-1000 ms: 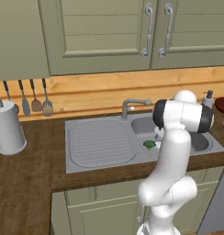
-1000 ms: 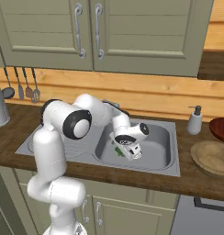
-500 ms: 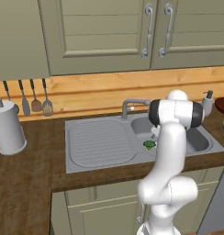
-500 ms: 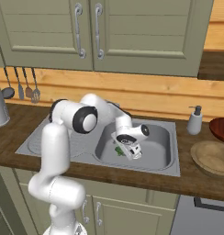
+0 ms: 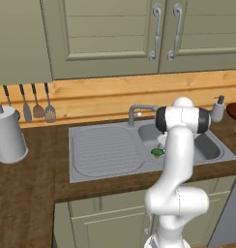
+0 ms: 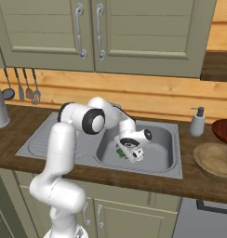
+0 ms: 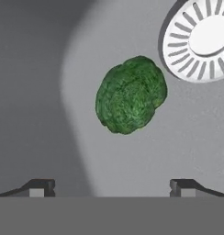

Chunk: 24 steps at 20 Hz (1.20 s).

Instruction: Pick the broccoli from the sink and place it in the bowl. Then pick the bowl and place it in the microwave. Then close the microwave door and press the start button.

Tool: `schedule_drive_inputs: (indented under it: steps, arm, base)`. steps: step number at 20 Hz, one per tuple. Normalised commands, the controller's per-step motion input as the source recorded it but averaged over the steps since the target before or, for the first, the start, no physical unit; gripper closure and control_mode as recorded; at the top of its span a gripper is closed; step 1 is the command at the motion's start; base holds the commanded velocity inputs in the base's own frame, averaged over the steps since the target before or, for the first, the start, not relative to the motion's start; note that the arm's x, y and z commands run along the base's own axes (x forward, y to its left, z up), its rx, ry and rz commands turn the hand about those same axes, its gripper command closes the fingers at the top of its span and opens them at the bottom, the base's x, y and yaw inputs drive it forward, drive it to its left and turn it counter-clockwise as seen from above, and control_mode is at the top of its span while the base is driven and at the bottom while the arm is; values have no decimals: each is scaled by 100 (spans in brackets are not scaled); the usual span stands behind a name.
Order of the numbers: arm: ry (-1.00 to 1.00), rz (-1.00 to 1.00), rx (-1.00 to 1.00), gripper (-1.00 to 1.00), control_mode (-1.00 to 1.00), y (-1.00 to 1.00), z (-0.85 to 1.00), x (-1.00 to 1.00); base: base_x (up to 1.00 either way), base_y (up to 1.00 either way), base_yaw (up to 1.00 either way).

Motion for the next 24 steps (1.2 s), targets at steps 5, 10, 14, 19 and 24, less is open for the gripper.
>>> schedule_drive_inputs:
  steps: [5, 10, 14, 19, 24]
  arm:
    - [0, 0, 0, -100, -100, 0, -24, 25]
    - [0, 0, 0, -100, -100, 0, -28, 22]
    - [0, 0, 0, -100, -100, 0, -22, 36]
    - [0, 0, 1, -100, -100, -1, -14, 42]
    - [0, 0, 0, -100, -100, 0, -21, 30]
  base:
    - [0, 0, 0]
    - [0, 0, 0]
    - [0, 0, 0]
    - [0, 0, 0]
    - [0, 0, 0]
